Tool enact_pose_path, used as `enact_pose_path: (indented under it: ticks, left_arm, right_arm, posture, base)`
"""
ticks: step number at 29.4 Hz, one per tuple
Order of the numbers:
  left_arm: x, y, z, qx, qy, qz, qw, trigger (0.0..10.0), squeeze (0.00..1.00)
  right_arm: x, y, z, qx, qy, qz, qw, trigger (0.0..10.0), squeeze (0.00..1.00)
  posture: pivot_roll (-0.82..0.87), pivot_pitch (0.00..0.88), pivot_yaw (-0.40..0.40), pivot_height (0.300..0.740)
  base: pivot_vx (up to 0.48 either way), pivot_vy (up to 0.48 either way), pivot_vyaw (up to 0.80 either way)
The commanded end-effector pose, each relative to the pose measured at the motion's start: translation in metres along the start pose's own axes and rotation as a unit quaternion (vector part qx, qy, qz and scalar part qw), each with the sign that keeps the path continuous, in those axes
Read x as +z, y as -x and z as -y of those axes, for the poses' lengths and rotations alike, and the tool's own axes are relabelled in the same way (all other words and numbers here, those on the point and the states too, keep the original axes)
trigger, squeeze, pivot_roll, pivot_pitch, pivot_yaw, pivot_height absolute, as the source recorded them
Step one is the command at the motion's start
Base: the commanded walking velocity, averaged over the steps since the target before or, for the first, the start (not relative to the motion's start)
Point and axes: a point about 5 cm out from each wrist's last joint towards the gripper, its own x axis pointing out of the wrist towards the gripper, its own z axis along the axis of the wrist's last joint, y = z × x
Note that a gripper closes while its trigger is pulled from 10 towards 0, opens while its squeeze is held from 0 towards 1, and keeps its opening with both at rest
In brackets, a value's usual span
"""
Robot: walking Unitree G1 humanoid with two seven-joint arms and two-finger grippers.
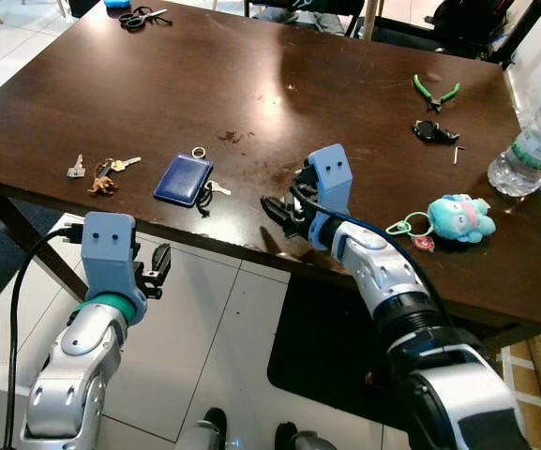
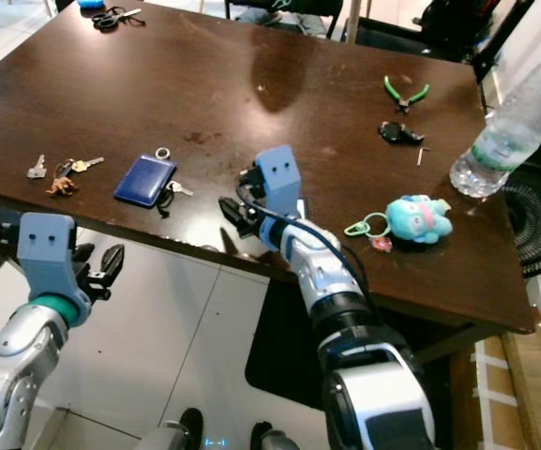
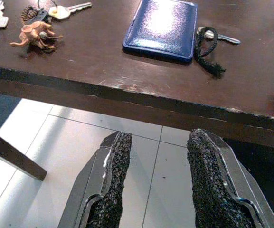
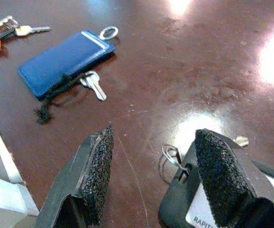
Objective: Hang keys on a hook
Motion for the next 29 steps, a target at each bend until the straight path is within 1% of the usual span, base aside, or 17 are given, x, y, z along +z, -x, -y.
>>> enact_pose_path:
  ticks: [1, 7, 10, 15, 18, 24, 26, 29]
  left_arm:
    - [-0.0056, -0.0004, 0.0023, -0.002, -0.002, -0.010, 1.000, 10.0, 0.00]
    - [-0.0066, -0.0023, 0.0033, -0.005, -0.005, -0.012, 1.000, 10.0, 0.00]
    - [-0.0072, -0.0043, 0.0046, -0.005, -0.004, -0.010, 1.000, 10.0, 0.00]
    - [-0.0070, -0.0044, 0.0054, -0.004, -0.003, -0.008, 1.000, 10.0, 0.00]
    - [-0.0020, -0.0025, 0.0090, -0.005, 0.008, 0.003, 1.000, 10.0, 0.00]
    - [-0.0009, -0.0020, 0.0100, -0.005, 0.010, 0.006, 1.000, 10.0, 0.00]
    - [0.0006, -0.0013, 0.0102, -0.007, 0.010, 0.009, 1.000, 10.0, 0.00]
    - [0.0010, -0.0011, 0.0098, -0.007, 0.010, 0.010, 1.000, 10.0, 0.00]
  right_arm:
    - [-0.0091, -0.0014, -0.0021, 0.000, -0.003, -0.013, 1.000, 10.0, 0.00]
    - [-0.0137, -0.0036, -0.0055, 0.006, 0.009, -0.022, 1.000, 10.0, 0.00]
    - [-0.0163, -0.0056, -0.0073, 0.011, 0.055, -0.037, 0.998, 10.0, 0.00]
    - [-0.0167, -0.0057, -0.0069, 0.011, 0.063, -0.038, 0.997, 10.0, 0.00]
    - [-0.0129, -0.0058, -0.0055, 0.021, 0.077, -0.033, 0.996, 10.0, 0.00]
    - [-0.0120, -0.0057, -0.0052, 0.024, 0.082, -0.032, 0.996, 10.0, 0.00]
    - [-0.0122, -0.0056, -0.0099, 0.049, 0.123, -0.030, 0.991, 10.0, 0.00]
    - [-0.0127, -0.0057, -0.0116, 0.057, 0.136, -0.031, 0.989, 10.0, 0.00]
  posture:
    - [0.05, 0.147, 0.065, 0.740]
    - [0.05, 0.140, 0.071, 0.740]
    - [0.04, 0.133, 0.050, 0.740]
    - [0.04, 0.130, 0.046, 0.740]
    - [0.04, 0.128, 0.031, 0.740]
    - [0.04, 0.128, 0.031, 0.740]
    - [0.04, 0.127, 0.033, 0.740]
    - [0.04, 0.127, 0.034, 0.740]
  base:
    - [0.000, 0.000, 0.00]
    - [0.000, 0.000, 0.00]
    - [0.000, 0.000, 0.00]
    - [0.000, 0.000, 0.00]
    - [0.000, 0.000, 0.00]
    - [0.000, 0.000, 0.00]
    - [0.000, 0.000, 0.00]
    - [0.000, 0.000, 0.00]
